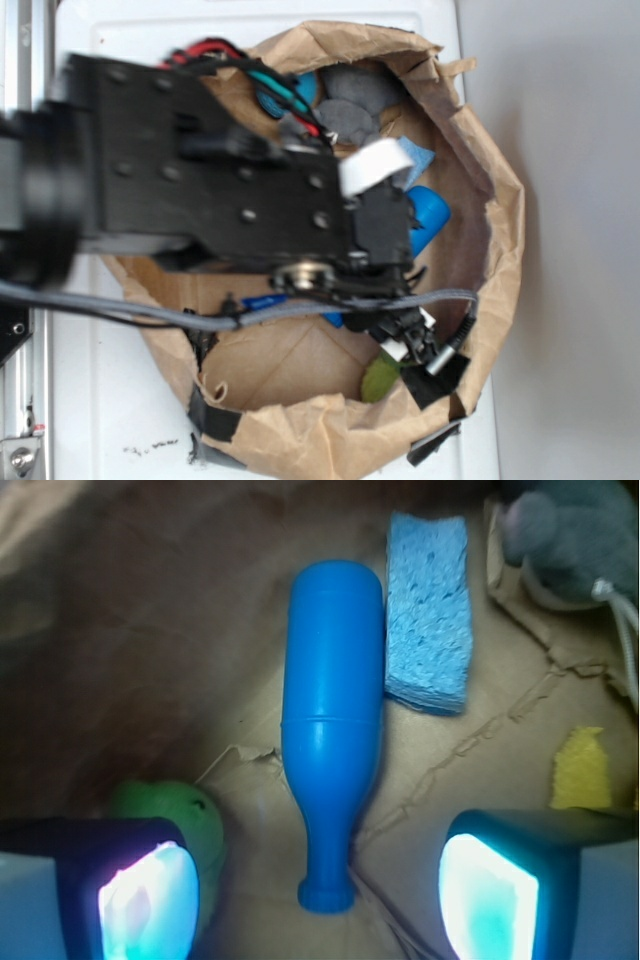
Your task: Grab the green animal.
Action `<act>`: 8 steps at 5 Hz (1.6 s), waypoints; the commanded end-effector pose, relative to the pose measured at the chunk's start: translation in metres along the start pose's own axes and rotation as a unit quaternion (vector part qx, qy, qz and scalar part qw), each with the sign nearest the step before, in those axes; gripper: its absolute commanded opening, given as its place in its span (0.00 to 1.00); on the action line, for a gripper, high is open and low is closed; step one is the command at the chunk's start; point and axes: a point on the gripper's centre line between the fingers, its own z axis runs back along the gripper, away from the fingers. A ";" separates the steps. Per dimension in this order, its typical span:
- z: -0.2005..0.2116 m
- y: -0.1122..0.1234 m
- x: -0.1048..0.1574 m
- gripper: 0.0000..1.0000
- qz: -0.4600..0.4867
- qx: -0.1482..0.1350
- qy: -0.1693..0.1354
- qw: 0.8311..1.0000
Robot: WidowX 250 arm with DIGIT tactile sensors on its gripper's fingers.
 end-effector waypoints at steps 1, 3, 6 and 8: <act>0.020 -0.003 -0.014 1.00 -0.012 0.035 0.022 0.999; 0.012 -0.005 -0.032 1.00 0.011 0.042 0.035 0.998; 0.015 0.028 -0.032 1.00 -0.007 0.056 0.035 0.998; -0.003 0.015 -0.049 1.00 -0.007 0.068 0.034 0.997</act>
